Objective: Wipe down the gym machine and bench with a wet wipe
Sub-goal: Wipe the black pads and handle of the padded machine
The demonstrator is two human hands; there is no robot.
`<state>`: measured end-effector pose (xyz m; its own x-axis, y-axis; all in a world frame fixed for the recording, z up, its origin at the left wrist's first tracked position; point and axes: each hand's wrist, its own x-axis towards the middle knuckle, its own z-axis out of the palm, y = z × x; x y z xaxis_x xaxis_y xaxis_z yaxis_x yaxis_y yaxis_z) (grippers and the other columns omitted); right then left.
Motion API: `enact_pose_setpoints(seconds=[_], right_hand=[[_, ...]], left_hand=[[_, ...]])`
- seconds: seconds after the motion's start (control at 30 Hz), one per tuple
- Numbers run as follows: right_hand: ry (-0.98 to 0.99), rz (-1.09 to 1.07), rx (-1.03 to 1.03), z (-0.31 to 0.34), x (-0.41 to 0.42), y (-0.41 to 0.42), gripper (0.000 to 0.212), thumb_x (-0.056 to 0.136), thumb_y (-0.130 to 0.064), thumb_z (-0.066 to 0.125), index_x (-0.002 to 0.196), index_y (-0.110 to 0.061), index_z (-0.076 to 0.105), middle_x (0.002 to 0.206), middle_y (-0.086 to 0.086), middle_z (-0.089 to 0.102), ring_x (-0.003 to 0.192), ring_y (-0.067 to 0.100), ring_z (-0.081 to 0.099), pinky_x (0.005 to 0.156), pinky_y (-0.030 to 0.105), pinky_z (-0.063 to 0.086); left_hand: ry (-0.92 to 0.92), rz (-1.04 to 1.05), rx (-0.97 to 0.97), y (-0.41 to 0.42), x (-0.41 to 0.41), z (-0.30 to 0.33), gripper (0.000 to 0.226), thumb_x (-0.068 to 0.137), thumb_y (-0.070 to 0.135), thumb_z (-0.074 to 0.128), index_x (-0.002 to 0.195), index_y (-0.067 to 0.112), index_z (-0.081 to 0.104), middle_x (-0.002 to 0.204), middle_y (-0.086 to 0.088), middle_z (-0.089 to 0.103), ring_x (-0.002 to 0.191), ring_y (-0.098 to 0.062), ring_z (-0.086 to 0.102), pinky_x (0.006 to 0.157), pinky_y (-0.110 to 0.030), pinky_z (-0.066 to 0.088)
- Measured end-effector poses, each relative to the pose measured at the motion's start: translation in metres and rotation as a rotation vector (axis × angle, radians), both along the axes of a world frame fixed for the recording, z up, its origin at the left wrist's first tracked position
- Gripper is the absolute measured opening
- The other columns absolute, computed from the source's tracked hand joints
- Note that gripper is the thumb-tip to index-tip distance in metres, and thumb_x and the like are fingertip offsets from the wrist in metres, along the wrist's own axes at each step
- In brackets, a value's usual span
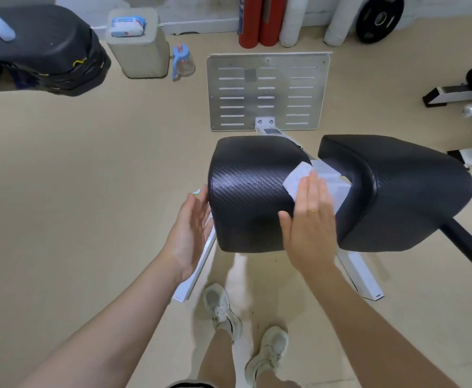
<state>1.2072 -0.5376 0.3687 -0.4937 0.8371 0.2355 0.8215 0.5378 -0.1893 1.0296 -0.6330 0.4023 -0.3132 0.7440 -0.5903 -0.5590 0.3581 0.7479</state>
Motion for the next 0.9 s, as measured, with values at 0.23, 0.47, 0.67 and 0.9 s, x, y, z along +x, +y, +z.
enact_pose_setpoints(seconds=[0.23, 0.47, 0.67, 0.9], right_hand=[[0.100, 0.487, 0.061, -0.045, -0.053, -0.070, 0.058, 0.090, -0.032, 0.049, 0.136, 0.002, 0.040, 0.142, 0.017, 0.043, 0.138, 0.029, 0.030, 0.115, 0.041, 0.023], [0.003, 0.300, 0.304, -0.062, 0.008, -0.029, 0.059, 0.087, -0.031, 0.053, 0.137, -0.001, 0.041, 0.144, 0.012, 0.039, 0.134, 0.027, 0.040, 0.112, 0.039, 0.031], [-0.008, 0.127, 0.343, -0.085, 0.041, -0.015, 0.063, 0.094, -0.032, 0.047, 0.136, 0.012, 0.032, 0.138, 0.033, 0.040, 0.130, 0.043, 0.039, 0.112, 0.046, 0.030], [0.203, 0.323, 0.223, -0.131, -0.034, -0.076, 0.069, 0.091, -0.036, 0.045, 0.145, -0.005, 0.015, 0.153, 0.014, 0.012, 0.142, 0.031, 0.013, 0.117, 0.038, 0.010]], left_hand=[[0.011, 0.146, 0.037, -0.012, 0.022, -0.015, 0.051, 0.098, 0.049, 0.012, 0.136, 0.032, 0.042, 0.144, 0.008, 0.045, 0.134, -0.008, 0.038, 0.113, -0.026, 0.023], [0.240, -0.008, -0.025, -0.037, 0.056, -0.030, 0.047, 0.098, 0.051, 0.005, 0.132, 0.053, 0.038, 0.135, 0.034, 0.043, 0.131, 0.000, 0.035, 0.105, -0.024, 0.017], [0.270, 0.015, -0.061, -0.039, 0.065, -0.042, 0.044, 0.099, 0.049, 0.010, 0.137, 0.053, 0.032, 0.139, 0.035, 0.036, 0.133, 0.004, 0.031, 0.109, -0.025, 0.019], [0.263, -0.052, -0.018, -0.052, 0.055, -0.061, 0.051, 0.096, 0.053, 0.006, 0.137, 0.048, 0.036, 0.135, 0.037, 0.042, 0.130, 0.014, 0.031, 0.106, -0.020, 0.026]])
